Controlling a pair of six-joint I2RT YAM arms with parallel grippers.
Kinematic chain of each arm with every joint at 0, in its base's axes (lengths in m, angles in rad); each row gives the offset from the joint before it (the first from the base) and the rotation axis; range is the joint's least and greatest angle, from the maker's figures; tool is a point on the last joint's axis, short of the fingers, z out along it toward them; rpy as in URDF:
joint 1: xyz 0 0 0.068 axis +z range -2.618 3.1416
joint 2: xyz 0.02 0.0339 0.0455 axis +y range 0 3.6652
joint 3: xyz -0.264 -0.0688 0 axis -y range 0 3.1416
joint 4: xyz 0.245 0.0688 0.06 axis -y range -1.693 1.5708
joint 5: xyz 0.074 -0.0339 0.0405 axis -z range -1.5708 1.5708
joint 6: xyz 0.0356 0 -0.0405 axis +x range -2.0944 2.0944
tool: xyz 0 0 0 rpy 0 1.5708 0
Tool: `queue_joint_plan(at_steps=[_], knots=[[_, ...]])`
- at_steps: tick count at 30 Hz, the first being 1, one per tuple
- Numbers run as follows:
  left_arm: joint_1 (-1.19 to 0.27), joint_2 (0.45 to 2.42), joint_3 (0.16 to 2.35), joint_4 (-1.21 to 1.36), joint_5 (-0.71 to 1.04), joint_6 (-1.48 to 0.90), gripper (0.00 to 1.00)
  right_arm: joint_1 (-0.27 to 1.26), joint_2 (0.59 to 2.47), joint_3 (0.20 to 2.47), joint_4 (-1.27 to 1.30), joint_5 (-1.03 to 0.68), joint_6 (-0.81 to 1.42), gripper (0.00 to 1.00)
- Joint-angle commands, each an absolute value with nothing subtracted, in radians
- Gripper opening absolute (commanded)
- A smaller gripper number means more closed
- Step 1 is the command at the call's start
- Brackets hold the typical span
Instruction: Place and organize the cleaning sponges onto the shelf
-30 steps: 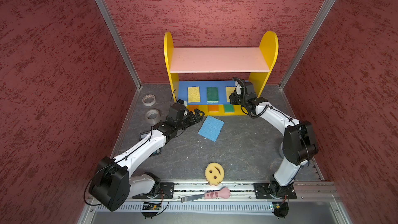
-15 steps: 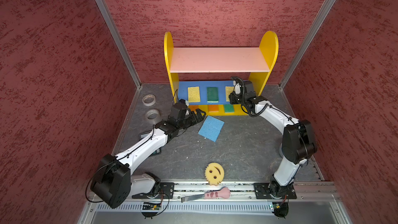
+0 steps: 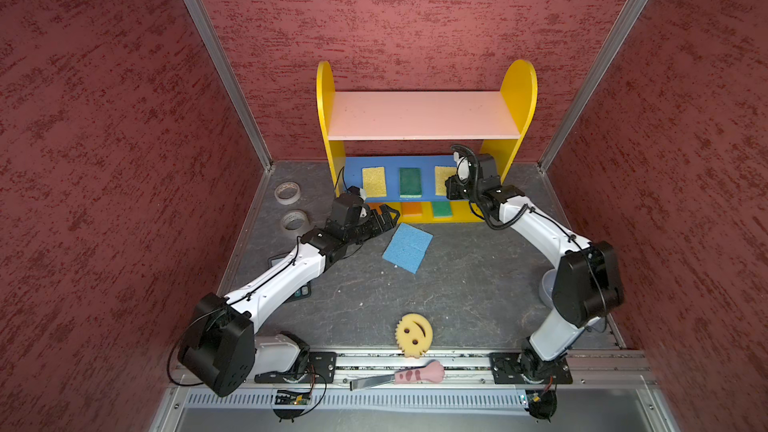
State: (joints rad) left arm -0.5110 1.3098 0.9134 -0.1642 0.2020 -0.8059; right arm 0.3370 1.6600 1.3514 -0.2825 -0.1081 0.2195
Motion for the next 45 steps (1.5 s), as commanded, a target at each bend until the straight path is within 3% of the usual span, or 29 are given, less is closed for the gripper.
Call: queue_joint_plan(at_steps=[1,10,35,45], knots=[[-0.514,1.334,0.951,-0.153,0.200,-0.806,0.99,0.342,1.589,1.291,-0.281,-0.096,0.268,0.00],[-0.525,1.386,0.992,-0.137,0.195,-0.831,1.00,0.312,1.553,1.193,-0.258,-0.109,0.361,0.00],[-0.542,1.419,0.987,-0.110,0.172,-0.852,0.99,0.212,1.694,1.287,-0.226,-0.208,0.380,0.00],[-0.539,1.407,0.976,-0.110,0.165,-0.850,1.00,0.213,1.614,1.190,-0.205,-0.229,0.429,0.00]])
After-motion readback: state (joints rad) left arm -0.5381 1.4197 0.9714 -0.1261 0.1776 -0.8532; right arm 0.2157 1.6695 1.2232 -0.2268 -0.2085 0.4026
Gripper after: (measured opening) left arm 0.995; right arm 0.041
